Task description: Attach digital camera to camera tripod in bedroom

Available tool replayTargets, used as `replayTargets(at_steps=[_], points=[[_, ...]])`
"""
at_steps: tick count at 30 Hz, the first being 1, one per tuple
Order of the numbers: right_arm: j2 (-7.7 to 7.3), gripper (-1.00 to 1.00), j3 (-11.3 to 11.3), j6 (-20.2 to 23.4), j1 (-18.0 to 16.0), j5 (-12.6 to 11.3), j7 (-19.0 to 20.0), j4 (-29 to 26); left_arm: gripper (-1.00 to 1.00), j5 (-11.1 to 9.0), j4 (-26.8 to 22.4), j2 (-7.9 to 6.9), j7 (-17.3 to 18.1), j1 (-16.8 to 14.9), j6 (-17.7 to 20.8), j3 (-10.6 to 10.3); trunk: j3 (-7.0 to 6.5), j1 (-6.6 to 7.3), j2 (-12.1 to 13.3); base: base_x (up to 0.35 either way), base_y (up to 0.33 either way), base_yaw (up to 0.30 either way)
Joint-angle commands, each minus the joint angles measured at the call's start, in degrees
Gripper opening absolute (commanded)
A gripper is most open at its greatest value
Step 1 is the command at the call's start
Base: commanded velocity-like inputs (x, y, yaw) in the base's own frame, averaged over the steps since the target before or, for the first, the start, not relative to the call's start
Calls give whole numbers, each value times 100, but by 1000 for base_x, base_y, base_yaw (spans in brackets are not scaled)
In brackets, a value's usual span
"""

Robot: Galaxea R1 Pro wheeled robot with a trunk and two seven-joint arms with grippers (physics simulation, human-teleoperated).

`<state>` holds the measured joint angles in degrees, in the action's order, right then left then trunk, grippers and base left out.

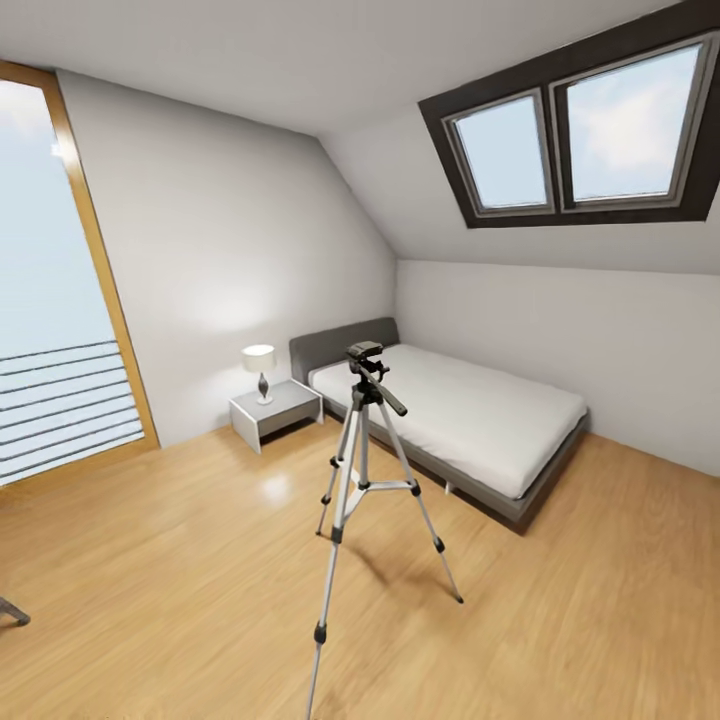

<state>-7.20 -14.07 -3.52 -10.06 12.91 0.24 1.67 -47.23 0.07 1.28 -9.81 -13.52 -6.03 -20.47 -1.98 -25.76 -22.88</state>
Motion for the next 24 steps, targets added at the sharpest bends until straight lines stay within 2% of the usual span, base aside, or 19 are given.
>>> replayTargets(at_steps=[1, 24], points=[[-5, 100, -48, -34, -4, 53, 3, 18, -100, -24, 1, 1, -22, -2, -8, -52, 2, -2, -3, 0, 0, 281], [7, 100, -43, -35, -4, 54, 2, 18, -100, -28, -7, -9, -56, -2, -10, -53, 2, -2, -3, 0, 0, 281]])
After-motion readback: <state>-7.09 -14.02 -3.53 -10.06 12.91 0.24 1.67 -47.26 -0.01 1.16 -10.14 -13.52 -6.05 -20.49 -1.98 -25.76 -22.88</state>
